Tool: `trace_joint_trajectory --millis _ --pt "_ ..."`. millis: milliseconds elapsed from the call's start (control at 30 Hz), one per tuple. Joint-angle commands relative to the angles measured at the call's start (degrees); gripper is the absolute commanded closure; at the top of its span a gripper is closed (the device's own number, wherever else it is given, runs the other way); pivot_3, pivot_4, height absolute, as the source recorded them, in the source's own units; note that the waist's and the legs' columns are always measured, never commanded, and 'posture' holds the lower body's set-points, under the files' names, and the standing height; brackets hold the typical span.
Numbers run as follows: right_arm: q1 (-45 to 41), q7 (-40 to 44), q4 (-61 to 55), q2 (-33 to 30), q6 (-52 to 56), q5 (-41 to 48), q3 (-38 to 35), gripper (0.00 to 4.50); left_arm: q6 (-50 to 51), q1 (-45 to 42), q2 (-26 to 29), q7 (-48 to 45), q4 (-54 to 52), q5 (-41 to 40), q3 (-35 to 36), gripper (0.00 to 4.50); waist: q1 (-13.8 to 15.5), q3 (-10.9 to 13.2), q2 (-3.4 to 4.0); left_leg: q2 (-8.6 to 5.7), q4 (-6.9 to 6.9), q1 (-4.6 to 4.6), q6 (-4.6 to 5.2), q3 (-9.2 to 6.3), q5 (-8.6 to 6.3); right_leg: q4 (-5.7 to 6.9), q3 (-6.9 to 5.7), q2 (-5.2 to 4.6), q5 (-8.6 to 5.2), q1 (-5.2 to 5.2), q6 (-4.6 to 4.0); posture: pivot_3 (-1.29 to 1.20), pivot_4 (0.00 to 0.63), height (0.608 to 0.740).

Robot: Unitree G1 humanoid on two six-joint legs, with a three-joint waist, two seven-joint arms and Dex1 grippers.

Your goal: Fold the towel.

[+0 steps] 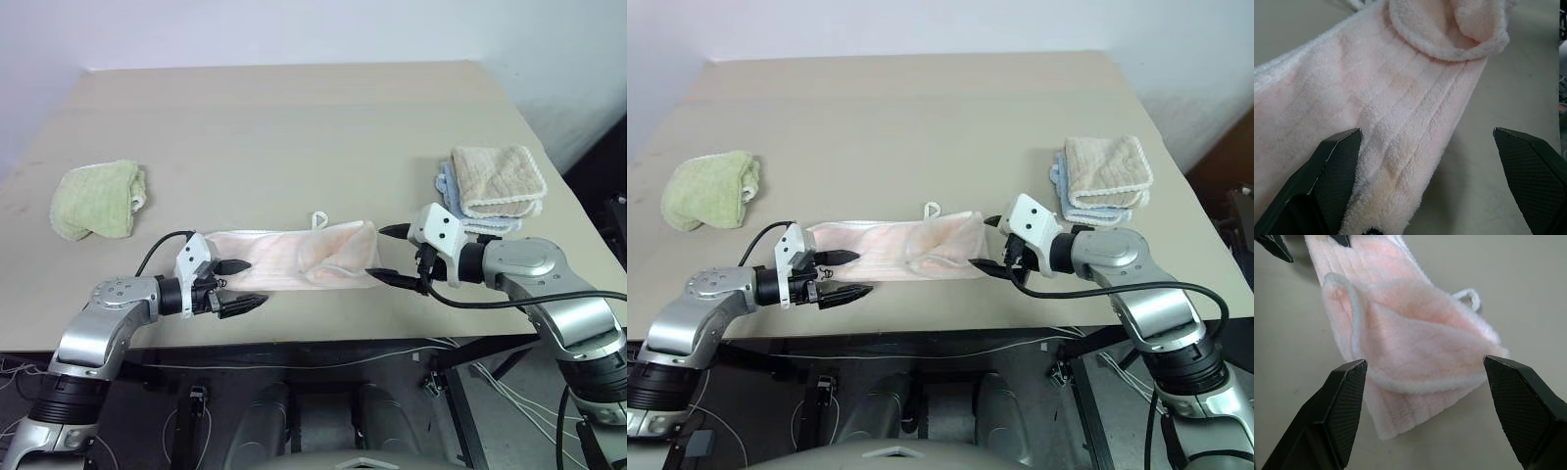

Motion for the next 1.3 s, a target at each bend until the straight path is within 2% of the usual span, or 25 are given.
trace_joint_trajectory --millis 33,100,267,467,567,667,933,1133,1300 --pt "1.14 0.32 -0.74 0.03 -4.71 -2.53 1.2 0.67 -1.98 -0.85 0.42 -0.88 0.41 0.69 -0.09 0.0 0.01 0.0 0.0 -0.01 0.0 0.0 0.0 0.0 0.0 -0.01 0.0 0.0 0.0 0.0 0.0 0.0 0.15 0.74" --pt "1.28 0.42 -0.74 0.28 -6.06 -3.62 2.15 1.12 -2.34 -0.75 0.41 -1.13 0.65 0.96 -0.1 0.0 0.0 0.0 0.0 -0.02 0.02 0.0 0.0 0.0 0.0 -0.01 0.01 -0.02 0.0 0.02 0.0 0.0 0.15 0.74" --pt "2.27 1.25 -1.24 -0.03 -7.83 -4.94 3.05 2.76 -3.11 0.0 0.7 -1.66 1.01 1.32 0.14 0.0 -0.01 0.0 0.0 -0.01 0.02 0.01 0.0 0.0 0.0 0.0 0.0 0.0 0.0 0.02 0.0 0.0 0.15 0.74" --pt "1.68 1.8 0.05 0.02 -7.18 -5.82 3.58 2.76 -4.36 0.98 1.07 -2.15 1.16 2.19 -0.01 0.0 0.0 0.0 0.0 -0.01 0.02 0.02 0.0 -0.01 0.0 0.0 0.0 -0.01 0.0 0.03 0.0 0.0 0.15 0.74" --pt "2.8 3.64 -1.08 -1.19 -5.9 -4.17 2.5 3.38 -3.96 1.33 1.05 -1.97 0.66 1.87 0.47 0.0 0.0 0.0 0.0 -0.01 0.02 0.02 0.0 -0.01 0.0 0.0 0.0 -0.01 0.0 0.03 0.0 0.0 0.15 0.74" --pt "3.73 4.77 -2.13 -1.83 -3.5 -2.7 2.03 4.42 -4.25 1.94 1.18 -1.94 0.47 2.1 0.48 0.0 0.0 0.0 0.0 -0.01 0.02 0.02 0.0 -0.01 0.0 0.0 0.01 -0.01 0.0 0.04 0.0 0.0 0.15 0.74" --pt "2.53 3.65 -1.05 -0.65 -2.13 -4.53 3.92 4.46 -4.21 1.73 0.86 -1.24 0.03 2.16 -0.1 0.0 -0.03 -0.01 0.01 0.0 0.02 0.06 0.0 -0.01 0.0 0.02 0.01 -0.01 0.0 0.06 0.0 0.0 0.15 0.74" --pt "-0.79 2.8 -0.92 2.2 1.63 -3.83 5.0 4.46 -4.59 1.77 1.03 -1.46 0.5 2.34 -0.11 0.0 -0.02 -0.01 0.01 0.0 0.03 0.07 0.0 -0.02 0.0 0.04 0.01 0.0 0.0 0.06 0.0 0.0 0.15 0.74" --pt "-3.13 2.49 0.14 4.52 0.4 -5.44 7.8 4.46 -6.81 2.12 0.97 -1.49 1.92 3.62 -0.14 0.0 -0.11 -0.01 0.01 -0.01 0.03 0.06 0.0 -0.01 0.0 0.03 0.01 -0.01 0.0 0.06 0.01 0.0 0.15 0.74"
